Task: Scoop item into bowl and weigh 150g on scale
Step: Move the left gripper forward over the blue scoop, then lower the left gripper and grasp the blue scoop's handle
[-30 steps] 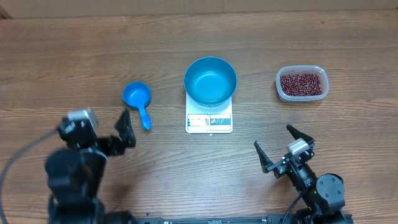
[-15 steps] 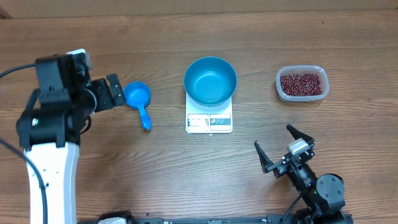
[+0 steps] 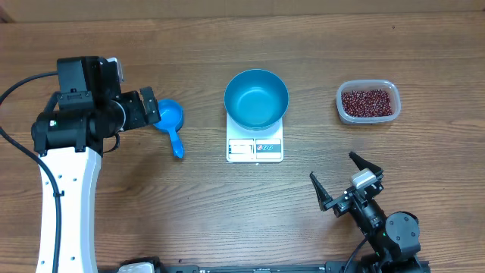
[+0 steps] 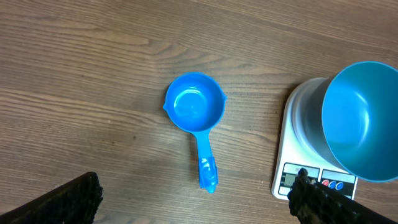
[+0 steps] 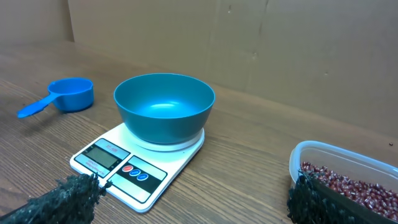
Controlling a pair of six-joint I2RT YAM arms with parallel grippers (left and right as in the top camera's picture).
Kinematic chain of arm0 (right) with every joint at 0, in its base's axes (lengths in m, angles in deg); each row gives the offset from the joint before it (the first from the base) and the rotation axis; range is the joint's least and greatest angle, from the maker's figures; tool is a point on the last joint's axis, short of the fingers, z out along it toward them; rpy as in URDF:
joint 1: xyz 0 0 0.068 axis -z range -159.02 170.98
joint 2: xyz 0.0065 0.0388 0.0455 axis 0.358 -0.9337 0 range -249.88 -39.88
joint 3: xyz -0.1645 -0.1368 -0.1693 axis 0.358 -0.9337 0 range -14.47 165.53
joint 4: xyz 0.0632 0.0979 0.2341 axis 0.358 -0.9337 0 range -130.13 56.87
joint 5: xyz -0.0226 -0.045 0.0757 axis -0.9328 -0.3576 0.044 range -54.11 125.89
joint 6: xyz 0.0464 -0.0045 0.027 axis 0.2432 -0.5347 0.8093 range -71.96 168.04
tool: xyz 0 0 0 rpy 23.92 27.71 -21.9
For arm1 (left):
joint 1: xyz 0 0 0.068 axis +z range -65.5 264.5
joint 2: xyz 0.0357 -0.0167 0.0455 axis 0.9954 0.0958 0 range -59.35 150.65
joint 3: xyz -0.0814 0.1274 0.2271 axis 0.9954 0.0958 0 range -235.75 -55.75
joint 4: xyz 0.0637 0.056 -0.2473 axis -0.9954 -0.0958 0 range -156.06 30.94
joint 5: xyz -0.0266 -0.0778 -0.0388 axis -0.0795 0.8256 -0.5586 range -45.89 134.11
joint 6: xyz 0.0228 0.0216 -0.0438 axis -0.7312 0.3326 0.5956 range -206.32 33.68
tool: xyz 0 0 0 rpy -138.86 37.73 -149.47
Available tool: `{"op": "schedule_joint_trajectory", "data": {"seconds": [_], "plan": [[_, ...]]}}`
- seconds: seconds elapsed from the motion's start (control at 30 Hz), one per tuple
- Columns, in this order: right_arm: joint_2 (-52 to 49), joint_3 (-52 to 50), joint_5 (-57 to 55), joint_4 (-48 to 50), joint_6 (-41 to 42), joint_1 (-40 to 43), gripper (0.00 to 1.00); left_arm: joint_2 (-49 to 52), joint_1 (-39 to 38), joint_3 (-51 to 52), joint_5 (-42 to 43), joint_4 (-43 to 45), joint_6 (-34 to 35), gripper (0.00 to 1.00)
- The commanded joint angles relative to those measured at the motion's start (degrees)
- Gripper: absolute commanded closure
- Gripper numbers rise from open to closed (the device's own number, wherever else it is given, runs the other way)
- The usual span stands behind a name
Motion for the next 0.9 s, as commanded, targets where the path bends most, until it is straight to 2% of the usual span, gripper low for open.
{"op": "schedule_joint_trajectory", "data": {"seconds": [0.0,0.3,0.4,0.53,0.67,0.87], "plan": [[0.5,0.1,-0.4,0.3,0.4,0.2,0.0,0.3,0.1,-1.5,0.9,0.2,-0.9,0.0],[0.5,0.1,-0.4,0.3,0.4,0.2,0.0,0.4,0.1,-1.5,0.9,1.5,-0.6,0.0],[0.5,0.1,-0.4,0.3,0.4,0.2,0.0,1.0,0.1,-1.5,-0.9,2.6,4.1,0.0],[0.5,0.1,-0.4,0.3,0.4,0.2,0.0,3.8,-2.6,-1.5,-9.7,2.7,10.2,0.0],[0.5,0.1,-0.4,0.3,0.4,0.2,0.0,7.4,-6.8,-1.5,-13.7,2.9,11.6,0.0],[0.5,0.1,-0.4,0.3,0.4,0.2,0.0,16.0,-11.3,-1.5,-13.6,4.6,14.3,0.0]]}}
